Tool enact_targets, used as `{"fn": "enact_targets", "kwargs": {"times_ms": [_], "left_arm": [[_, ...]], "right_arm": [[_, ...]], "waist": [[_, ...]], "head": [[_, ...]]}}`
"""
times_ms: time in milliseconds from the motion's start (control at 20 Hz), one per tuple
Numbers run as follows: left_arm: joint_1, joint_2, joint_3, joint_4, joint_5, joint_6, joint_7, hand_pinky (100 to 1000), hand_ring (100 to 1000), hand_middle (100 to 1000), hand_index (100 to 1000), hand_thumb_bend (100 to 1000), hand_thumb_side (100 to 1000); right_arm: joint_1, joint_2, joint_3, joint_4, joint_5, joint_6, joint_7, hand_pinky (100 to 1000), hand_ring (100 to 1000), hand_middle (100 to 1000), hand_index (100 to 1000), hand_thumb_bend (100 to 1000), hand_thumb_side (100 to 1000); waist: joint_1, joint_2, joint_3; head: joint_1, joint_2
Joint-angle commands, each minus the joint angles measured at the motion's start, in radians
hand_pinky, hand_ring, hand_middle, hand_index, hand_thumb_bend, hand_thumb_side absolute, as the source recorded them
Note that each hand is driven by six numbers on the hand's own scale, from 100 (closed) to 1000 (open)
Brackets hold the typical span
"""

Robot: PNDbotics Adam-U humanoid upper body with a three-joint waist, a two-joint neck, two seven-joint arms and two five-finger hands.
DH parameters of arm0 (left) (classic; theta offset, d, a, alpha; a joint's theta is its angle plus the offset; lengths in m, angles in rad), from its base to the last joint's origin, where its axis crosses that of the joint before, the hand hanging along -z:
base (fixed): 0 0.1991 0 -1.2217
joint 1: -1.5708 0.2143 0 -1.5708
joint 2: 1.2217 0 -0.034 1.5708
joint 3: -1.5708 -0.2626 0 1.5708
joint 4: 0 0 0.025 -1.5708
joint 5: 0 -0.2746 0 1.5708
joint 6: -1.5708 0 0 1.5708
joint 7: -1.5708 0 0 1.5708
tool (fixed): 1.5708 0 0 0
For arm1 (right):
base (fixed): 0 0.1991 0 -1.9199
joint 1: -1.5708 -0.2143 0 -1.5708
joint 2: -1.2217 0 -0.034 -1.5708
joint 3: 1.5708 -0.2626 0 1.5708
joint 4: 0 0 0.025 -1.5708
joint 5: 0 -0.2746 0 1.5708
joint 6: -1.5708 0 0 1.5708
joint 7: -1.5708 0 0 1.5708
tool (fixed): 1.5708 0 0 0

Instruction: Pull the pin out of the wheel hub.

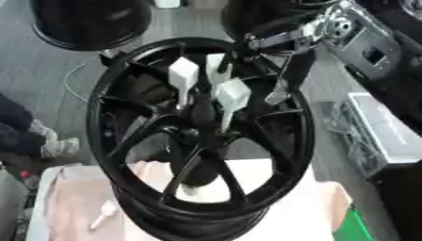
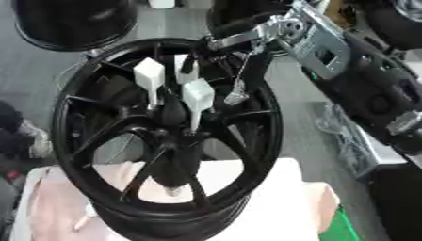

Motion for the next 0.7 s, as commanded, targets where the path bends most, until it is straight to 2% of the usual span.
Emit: {"fn": "enact_targets", "kwargs": {"times_ms": [50, 700], "left_arm": [[-0.009, 0.016, -0.001, -0.015, -0.003, -0.001, -0.003, 699, 478, 598, 714, 156, 1000], [-0.010, 0.014, -0.001, -0.015, 0.001, -0.004, -0.003, 700, 478, 598, 714, 155, 1000]], "right_arm": [[-0.022, -0.014, -0.005, 0.005, 0.006, -0.023, 0.016, 456, 397, 844, 910, 434, 329], [-0.029, 0.022, 0.012, 0.053, 0.041, -0.037, 0.016, 447, 386, 826, 898, 411, 321]], "waist": [[0.006, -0.011, -0.001], [0.013, -0.011, 0.003]], "head": [[0.000, 0.006], [-0.005, 0.006]]}}
